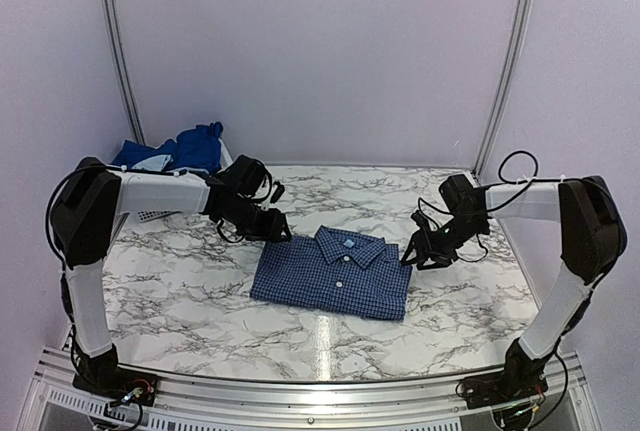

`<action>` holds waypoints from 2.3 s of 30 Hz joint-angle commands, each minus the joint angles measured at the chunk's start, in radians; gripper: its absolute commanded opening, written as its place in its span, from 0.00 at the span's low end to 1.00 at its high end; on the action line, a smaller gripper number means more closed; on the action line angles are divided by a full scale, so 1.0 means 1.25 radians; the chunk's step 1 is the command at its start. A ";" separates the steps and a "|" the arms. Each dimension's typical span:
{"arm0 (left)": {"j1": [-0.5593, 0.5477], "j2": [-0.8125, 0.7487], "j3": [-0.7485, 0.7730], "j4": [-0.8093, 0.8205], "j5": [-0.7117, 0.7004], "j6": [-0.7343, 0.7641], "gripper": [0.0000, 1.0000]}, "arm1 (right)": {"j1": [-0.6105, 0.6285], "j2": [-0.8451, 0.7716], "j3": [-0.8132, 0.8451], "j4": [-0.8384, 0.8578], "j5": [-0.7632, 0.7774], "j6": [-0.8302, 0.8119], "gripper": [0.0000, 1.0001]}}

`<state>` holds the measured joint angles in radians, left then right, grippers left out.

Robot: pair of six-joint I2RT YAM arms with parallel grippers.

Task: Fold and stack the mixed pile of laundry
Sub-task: Adjust the square-folded shirt at the center of the board.

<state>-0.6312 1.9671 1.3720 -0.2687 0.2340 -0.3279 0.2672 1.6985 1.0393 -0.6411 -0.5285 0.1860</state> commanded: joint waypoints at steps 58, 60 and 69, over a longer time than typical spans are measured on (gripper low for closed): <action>0.023 0.076 0.067 -0.054 -0.022 0.041 0.01 | 0.009 0.035 0.072 0.010 -0.072 -0.022 0.00; 0.023 0.031 0.052 -0.055 -0.035 0.036 0.00 | 0.012 0.010 0.078 0.004 -0.071 -0.027 0.00; 0.051 -0.097 -0.060 -0.034 -0.091 0.023 0.00 | 0.016 -0.041 0.128 -0.018 -0.042 -0.098 0.00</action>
<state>-0.5991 1.8820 1.3514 -0.3180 0.1635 -0.2844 0.2825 1.6245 1.1393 -0.6552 -0.6140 0.1181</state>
